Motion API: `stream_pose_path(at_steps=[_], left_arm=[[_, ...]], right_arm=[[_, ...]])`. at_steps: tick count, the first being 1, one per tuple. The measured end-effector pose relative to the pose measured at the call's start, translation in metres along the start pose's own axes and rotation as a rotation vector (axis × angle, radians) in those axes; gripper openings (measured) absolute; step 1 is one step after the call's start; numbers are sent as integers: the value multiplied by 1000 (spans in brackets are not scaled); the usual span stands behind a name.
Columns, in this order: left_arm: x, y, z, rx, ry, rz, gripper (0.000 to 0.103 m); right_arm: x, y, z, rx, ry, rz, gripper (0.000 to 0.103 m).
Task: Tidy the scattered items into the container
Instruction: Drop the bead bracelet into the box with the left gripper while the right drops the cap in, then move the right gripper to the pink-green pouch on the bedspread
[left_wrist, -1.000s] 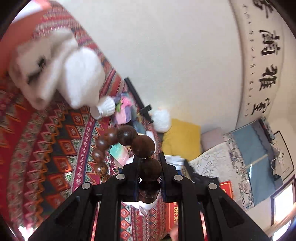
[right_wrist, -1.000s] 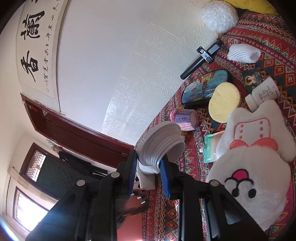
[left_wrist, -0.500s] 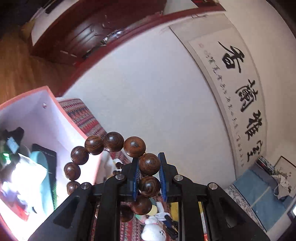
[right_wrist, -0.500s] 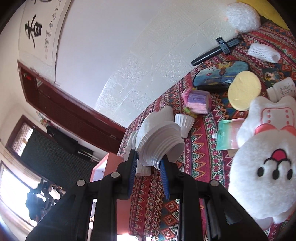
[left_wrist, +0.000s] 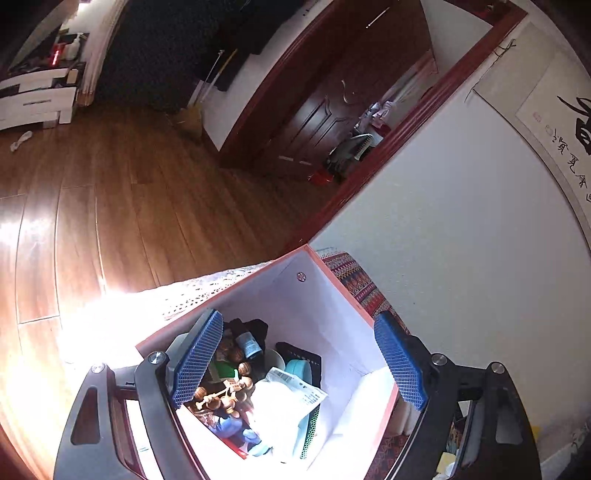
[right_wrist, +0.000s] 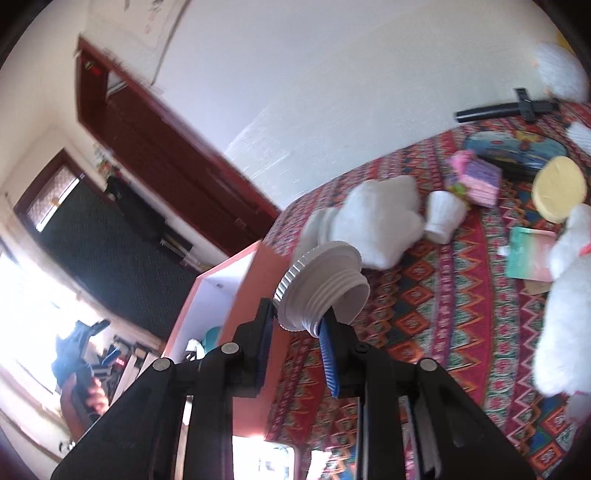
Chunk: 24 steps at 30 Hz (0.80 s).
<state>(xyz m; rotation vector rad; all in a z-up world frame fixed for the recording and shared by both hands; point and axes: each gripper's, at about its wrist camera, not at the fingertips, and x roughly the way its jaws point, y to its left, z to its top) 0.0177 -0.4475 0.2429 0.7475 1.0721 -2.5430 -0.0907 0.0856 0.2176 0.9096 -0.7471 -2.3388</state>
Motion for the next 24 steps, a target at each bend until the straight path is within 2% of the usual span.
stream_pose_path(at_steps=[3,8,10,11,12,13,16,18,21,24], left_arm=[[-6,5,8,9,-27,19,84],[-14,11,11,9,-43,-6,84],[-21,15,12,7,-53,-5,84],[-23,16,13,5,-57,-5,84],[-24,17,14,-1,-58,-8,84],[-25,19,14,-8,-59,-12,84],[-26,22,15,-14,-56,-26,84],[-25,21,14,-12,-51,-32,84],[-24,17,11,2,-37,-43,84],[-25,9,9,21,-34,-53,84]], right_arm=[[15,57,-4,-84,26,109,23],[53,171,-3,-264,70,268,23],[73,213,-2,-326,98,321,28],[82,228,-2,-357,116,320,49],[89,242,-3,-383,127,301,75],[90,251,-4,-397,114,285,78],[75,257,-6,-460,64,268,78],[62,243,-4,-470,16,218,78],[51,195,2,-410,-18,110,78],[48,120,12,-253,-9,-32,77]])
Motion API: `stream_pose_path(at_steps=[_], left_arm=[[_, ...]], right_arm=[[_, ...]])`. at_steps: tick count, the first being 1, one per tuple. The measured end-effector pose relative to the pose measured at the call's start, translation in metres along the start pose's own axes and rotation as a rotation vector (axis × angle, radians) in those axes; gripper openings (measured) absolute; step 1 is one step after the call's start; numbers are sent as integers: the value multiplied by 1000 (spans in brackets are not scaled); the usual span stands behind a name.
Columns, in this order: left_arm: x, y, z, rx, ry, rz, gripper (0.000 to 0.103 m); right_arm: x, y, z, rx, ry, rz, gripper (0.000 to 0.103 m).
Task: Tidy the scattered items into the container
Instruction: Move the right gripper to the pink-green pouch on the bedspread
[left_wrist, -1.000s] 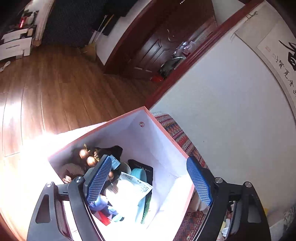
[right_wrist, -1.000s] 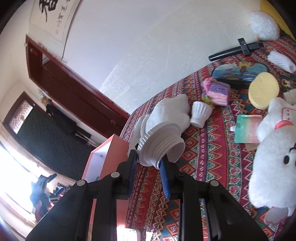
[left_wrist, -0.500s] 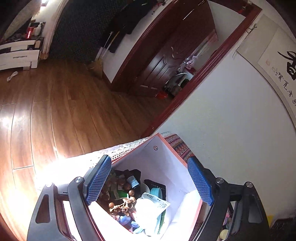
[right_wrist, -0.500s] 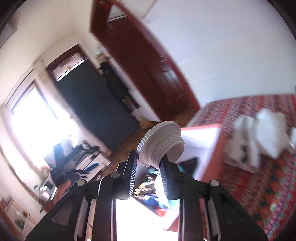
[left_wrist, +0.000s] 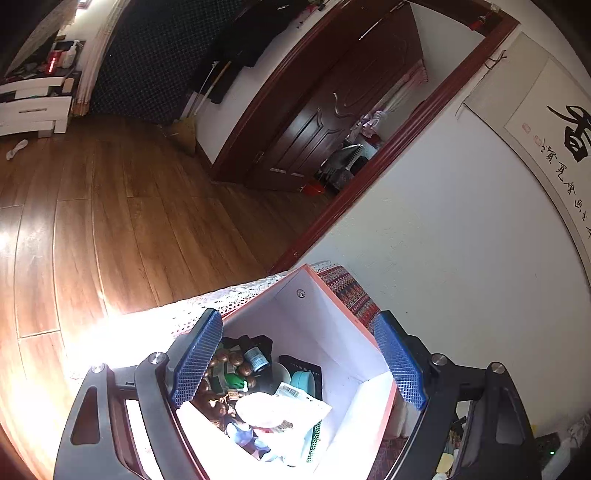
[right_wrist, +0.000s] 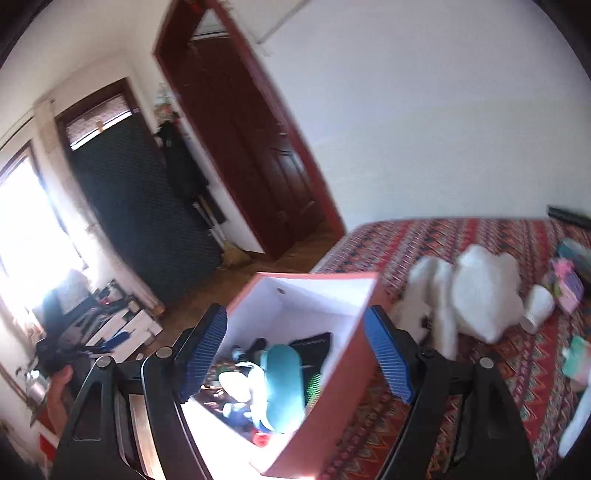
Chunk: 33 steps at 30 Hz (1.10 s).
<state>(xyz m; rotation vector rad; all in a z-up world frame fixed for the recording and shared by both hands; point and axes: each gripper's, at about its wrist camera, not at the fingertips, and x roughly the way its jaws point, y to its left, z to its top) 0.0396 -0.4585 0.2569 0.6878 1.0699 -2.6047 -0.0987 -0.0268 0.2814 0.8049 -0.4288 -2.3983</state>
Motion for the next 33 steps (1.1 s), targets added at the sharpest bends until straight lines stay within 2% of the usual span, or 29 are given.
stream_pose_path(at_steps=[5,8,10,11,12,14,16,21,23,25,26,27,30,33], left_arm=[[0,-17,-7,31,-3,-11,84],[6,-31,-14,47,11,-22,84],[11,-41,-19,64,23,-28,84],[14,-47,-23,73,29,-32,84],[17,-53,-26,82,37,-37,84],[22,-66,-33,100,54,-49,84],[25,-78,-41,121,67,-60,84],[31,-104,-57,178,100,-90,84],[33,-110,-61,196,106,-92,84],[34,-114,-64,209,112,-94,84],[35,-116,-65,214,117,-95,84],[36,-117,-66,219,122,-94,84],[38,-118,-69,224,129,-93,84],[37,-119,-71,233,125,-89,84]], right_arm=[[-11,-137,-36,283,32,-257,73],[-23,-205,-64,454,61,-324,72],[-32,-237,-78,519,88,-381,72],[-37,-250,-84,546,98,-412,66],[-42,-261,-89,577,103,-425,51],[-54,-270,-92,610,101,-420,39],[-69,-268,-87,589,70,-468,39],[-116,-276,-85,532,0,-737,42],[-136,-286,-89,557,-36,-804,45],[-150,-293,-88,586,-80,-777,58],[-149,-294,-87,591,-86,-732,73],[-145,-294,-86,592,-78,-677,81],[-117,-292,-88,608,-38,-567,81],[-83,-299,-78,589,1,-553,81]])
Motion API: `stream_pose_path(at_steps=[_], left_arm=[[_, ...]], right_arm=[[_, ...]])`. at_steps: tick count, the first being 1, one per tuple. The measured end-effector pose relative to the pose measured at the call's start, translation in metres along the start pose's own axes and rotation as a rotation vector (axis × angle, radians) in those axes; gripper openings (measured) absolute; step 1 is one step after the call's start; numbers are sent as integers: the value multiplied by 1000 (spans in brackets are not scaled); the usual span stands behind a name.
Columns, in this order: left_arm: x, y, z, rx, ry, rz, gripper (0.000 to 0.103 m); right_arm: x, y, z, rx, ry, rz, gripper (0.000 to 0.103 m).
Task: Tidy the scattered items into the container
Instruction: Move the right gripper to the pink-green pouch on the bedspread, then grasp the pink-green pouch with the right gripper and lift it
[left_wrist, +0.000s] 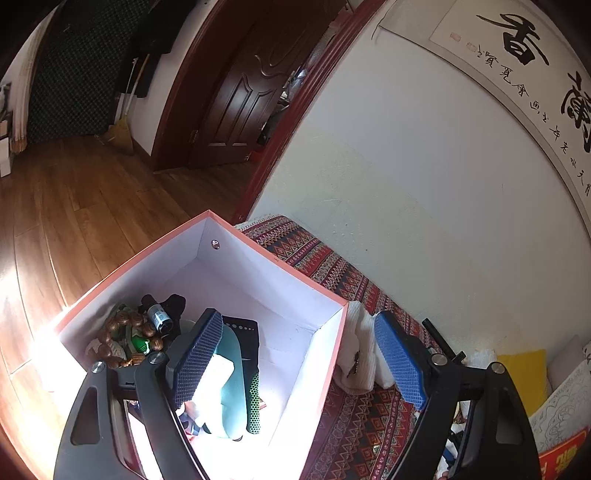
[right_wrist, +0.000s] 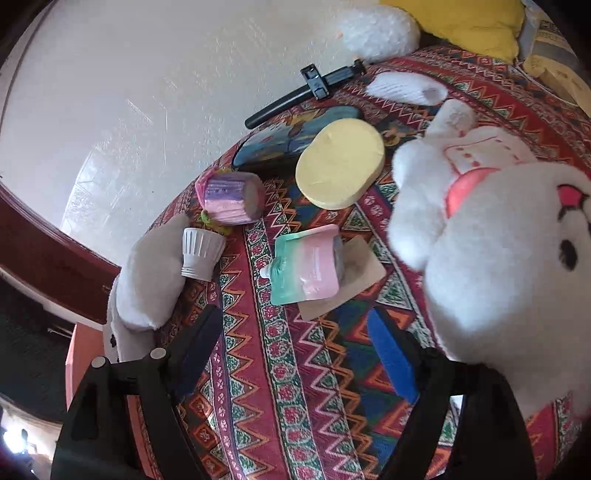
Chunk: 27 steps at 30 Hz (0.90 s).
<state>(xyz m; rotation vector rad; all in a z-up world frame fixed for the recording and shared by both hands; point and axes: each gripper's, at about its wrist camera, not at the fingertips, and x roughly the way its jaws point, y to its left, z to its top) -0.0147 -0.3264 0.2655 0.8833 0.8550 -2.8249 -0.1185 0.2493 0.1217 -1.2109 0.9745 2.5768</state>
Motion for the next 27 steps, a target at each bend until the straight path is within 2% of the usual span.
stream_pose_path(at_steps=[3,6,9,11,13,15,16,22,25,27], left_arm=[[-1,0,0,3,-5,3,84],[0,0,0,4,-11,13,84],[3,-2,-1,17,-9,24,84],[7,-3,-2,24,0,31,84],[11,-4,-4,29,12,33,84],[14,-6,-5,33,19,34,84],[15,-7,-5,34,21,32,84],[12,-15,-7,54,18,17,84],[12,-22,-9,76,25,4,84],[13,-33,-11,125,27,-26,84]], right_arm=[[23,26,3,-116,-11,-49,83],[55,46,4,-274,-16,-213,86],[89,37,3,-277,56,-316,92],[97,35,3,-290,21,-311,100],[98,37,3,-314,10,-308,84],[93,36,3,-291,14,-266,81],[90,35,4,-270,18,-239,72],[57,35,7,-144,27,-35,72],[26,38,6,-69,10,114,72],[4,42,8,-34,-5,217,72]])
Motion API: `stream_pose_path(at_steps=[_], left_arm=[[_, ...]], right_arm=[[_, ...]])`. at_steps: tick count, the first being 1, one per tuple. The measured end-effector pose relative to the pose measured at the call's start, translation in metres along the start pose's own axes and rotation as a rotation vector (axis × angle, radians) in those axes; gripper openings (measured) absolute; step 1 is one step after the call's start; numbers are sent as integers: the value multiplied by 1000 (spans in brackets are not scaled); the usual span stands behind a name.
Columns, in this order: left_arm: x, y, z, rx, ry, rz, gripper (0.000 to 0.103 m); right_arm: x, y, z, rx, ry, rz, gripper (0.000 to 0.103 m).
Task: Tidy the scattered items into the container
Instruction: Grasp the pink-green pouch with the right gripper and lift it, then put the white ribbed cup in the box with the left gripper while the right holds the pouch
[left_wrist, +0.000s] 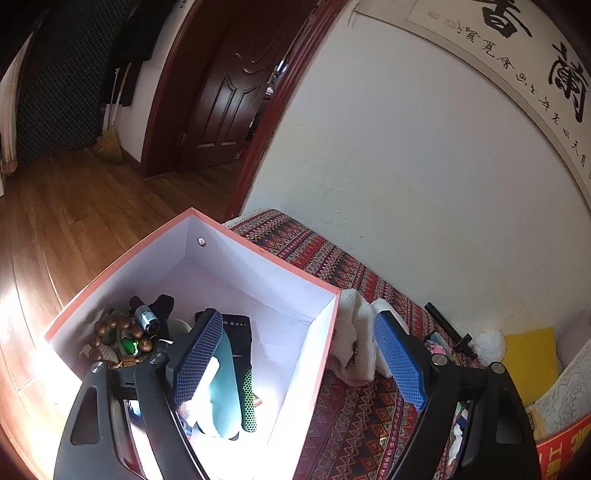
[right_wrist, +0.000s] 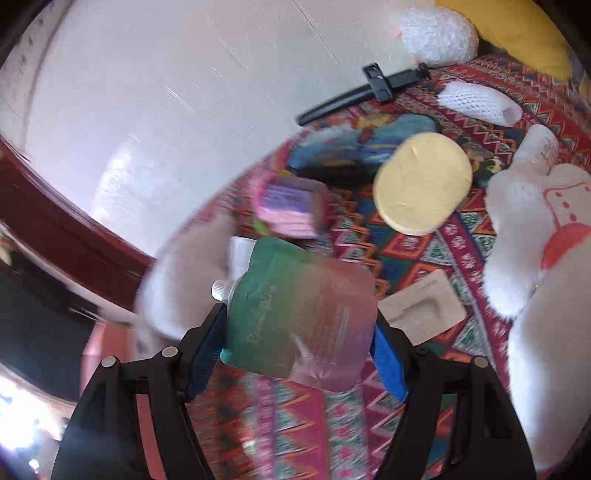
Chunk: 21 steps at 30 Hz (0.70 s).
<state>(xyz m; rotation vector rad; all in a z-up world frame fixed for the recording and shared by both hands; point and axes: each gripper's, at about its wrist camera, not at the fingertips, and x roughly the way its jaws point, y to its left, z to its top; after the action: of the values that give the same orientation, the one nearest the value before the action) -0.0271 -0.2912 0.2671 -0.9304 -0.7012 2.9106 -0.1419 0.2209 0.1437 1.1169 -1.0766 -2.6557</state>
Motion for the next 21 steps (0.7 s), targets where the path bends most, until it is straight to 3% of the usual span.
stream_pose_path(at_steps=[3,7,12,14,18,21], left_arm=[[8,-36,-8,135,14,-40,84],[40,-100,-43,286,78,-121,84],[125,-189,-114,421,239,-219,84],[170,-227,-139,524,313,-234,84],[250,-299,-180,862,356,-91,84],[294,-322,-199,977,415,-64,84]], right_arm=[[-40,13,2,17,-56,130,72],[-94,7,-5,24,-144,194,73],[-115,-20,10,83,-185,231,73],[-113,-30,17,111,-188,247,73],[-103,-46,29,150,-162,286,73],[-99,-51,36,158,-155,304,73]])
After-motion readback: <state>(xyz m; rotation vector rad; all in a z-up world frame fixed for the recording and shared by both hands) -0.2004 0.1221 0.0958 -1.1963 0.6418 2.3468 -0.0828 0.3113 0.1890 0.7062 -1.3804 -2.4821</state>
